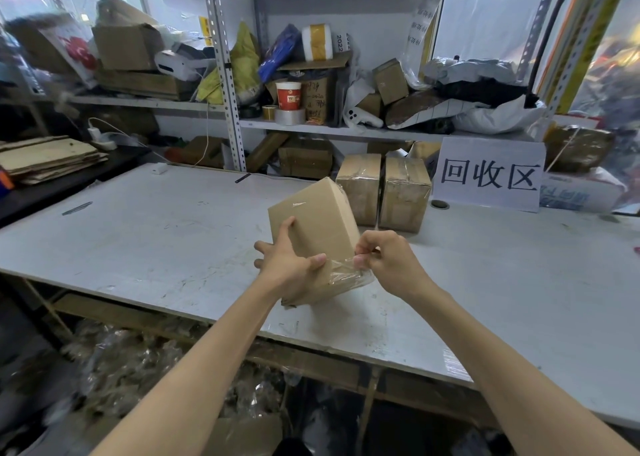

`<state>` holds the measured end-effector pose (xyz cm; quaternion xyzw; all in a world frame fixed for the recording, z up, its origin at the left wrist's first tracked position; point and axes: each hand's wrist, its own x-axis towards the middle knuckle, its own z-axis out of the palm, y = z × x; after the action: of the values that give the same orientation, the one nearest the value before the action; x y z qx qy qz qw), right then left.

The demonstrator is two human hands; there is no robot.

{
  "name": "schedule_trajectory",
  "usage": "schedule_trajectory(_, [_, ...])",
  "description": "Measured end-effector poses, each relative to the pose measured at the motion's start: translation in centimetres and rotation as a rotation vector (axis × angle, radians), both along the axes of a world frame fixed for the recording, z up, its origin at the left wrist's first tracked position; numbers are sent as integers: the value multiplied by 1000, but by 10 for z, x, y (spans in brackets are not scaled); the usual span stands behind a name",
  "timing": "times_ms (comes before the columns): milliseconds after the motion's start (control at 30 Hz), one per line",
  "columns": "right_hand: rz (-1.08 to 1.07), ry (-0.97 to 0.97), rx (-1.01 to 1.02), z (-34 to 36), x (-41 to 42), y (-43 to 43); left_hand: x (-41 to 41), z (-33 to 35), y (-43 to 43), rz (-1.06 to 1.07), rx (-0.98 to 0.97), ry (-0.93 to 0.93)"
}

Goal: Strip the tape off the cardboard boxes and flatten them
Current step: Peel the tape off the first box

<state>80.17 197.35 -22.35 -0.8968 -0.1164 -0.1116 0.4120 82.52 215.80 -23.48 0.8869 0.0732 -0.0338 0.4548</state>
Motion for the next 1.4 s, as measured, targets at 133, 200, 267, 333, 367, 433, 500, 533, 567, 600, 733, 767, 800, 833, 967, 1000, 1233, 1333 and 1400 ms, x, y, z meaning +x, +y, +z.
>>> schedule_trajectory(133, [36, -19, -52, -8, -4, 0, 0, 2, -4, 6, 51, 3])
schedule_trajectory(200, [50, -28, -27, -11, -6, 4, 2, 3, -3, -4, 61, 30])
schedule_trajectory(267, [68, -41, -23, -12, -7, 6, 3, 5, -1, -19, 60, 58])
schedule_trajectory(333, [92, -55, -30, -12, -9, 5, 3, 6, 0, -42, 52, 77])
schedule_trajectory(367, [106, -58, -36, -12, -9, 3, 3, 7, 0, -57, 46, 86])
schedule_trajectory(433, [121, -64, -48, -14, -12, 1, 4, 9, -1, -84, 57, 101])
schedule_trajectory(500, [113, -93, -67, -16, -13, 0, 4, 10, -2, -97, 71, 111])
schedule_trajectory(533, [95, -110, -66, -17, -13, -1, 4, 11, -3, -98, 70, 114])
schedule_trajectory(567, [67, -124, -52, -17, -11, -2, 5, 11, -3, -95, 62, 118])
schedule_trajectory(600, [40, -130, -25, -16, -11, -3, 4, 11, -3, -90, 52, 124])
schedule_trajectory(733, [53, -112, 5, -9, -9, -8, 3, 10, -5, -53, 70, 123])
schedule_trajectory(767, [37, -118, -30, -10, -9, -7, 3, 10, -6, -43, 84, 119])
schedule_trajectory(800, [2, -126, -47, -11, -9, -5, 2, 9, -8, -35, 97, 113])
schedule_trajectory(833, [-37, -131, -43, -11, -10, -3, 1, 8, -9, -27, 108, 105])
schedule_trajectory(967, [-140, -117, 8, -11, -7, 3, 0, 3, -15, -10, 154, 86])
schedule_trajectory(1000, [-173, -95, 9, -11, -5, 4, 0, 2, -16, -8, 161, 83])
schedule_trajectory(1233, [-260, -92, -159, -17, 2, 9, -1, -1, -24, 17, 179, 72])
schedule_trajectory(1333, [-202, -134, -307, -21, 3, 9, 1, -1, -24, 16, 181, 79])
schedule_trajectory(1400, [-92, -141, -302, -17, 4, 4, 3, -1, -19, 23, 153, 96])
